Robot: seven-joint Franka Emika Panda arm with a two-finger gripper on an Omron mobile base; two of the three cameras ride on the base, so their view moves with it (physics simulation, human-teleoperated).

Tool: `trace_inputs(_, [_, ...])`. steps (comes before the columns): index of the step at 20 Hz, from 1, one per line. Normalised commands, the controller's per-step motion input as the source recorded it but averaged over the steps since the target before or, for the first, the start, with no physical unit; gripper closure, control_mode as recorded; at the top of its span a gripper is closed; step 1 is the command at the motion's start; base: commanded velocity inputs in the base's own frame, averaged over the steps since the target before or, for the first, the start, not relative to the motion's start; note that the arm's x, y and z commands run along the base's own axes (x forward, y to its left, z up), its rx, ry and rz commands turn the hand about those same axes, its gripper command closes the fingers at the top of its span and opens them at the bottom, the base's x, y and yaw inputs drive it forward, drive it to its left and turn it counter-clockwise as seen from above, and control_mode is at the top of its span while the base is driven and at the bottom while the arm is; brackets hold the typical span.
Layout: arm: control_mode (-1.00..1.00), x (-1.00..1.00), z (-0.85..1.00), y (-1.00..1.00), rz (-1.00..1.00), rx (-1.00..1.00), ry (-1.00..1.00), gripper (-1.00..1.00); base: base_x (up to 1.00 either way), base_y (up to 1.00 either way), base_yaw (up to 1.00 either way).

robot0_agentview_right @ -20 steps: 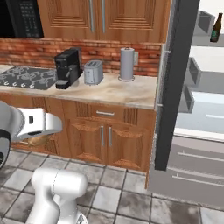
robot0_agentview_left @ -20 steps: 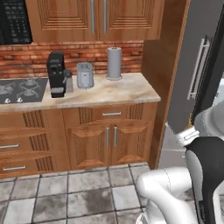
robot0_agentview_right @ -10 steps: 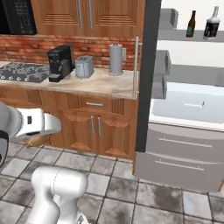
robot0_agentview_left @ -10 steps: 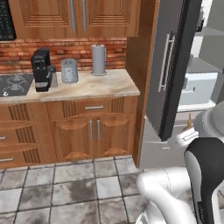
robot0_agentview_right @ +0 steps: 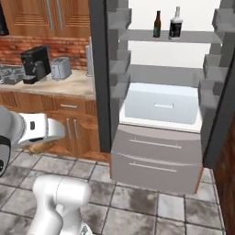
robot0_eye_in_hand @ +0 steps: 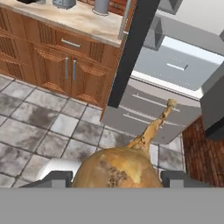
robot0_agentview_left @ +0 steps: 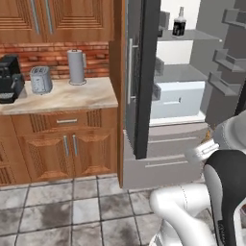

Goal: Place the beer and liquor on the top shelf of the fridge to keep them out of children's reach, and place the onion on lower shelves for easy access.

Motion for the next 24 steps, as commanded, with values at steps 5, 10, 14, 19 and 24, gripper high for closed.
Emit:
trace_inputs(5, [1.0, 0.0, 0.0, 0.0, 0.0, 0.0, 0.0, 1.0, 0.0, -0.78, -0.02])
trace_inputs(10, [1.0, 0.0, 0.0, 0.0, 0.0, 0.0, 0.0, 1.0, 0.01, -0.7, 0.0])
trace_inputs(14, [1.0, 0.0, 0.0, 0.0, 0.0, 0.0, 0.0, 1.0, 0.11, -0.49, 0.0])
trace_inputs(19, [1.0, 0.0, 0.0, 0.0, 0.0, 0.0, 0.0, 1.0, 0.23, -0.13, 0.0])
trace_inputs(24, [1.0, 0.0, 0.0, 0.0, 0.0, 0.0, 0.0, 1.0, 0.33, 0.0, 0.0])
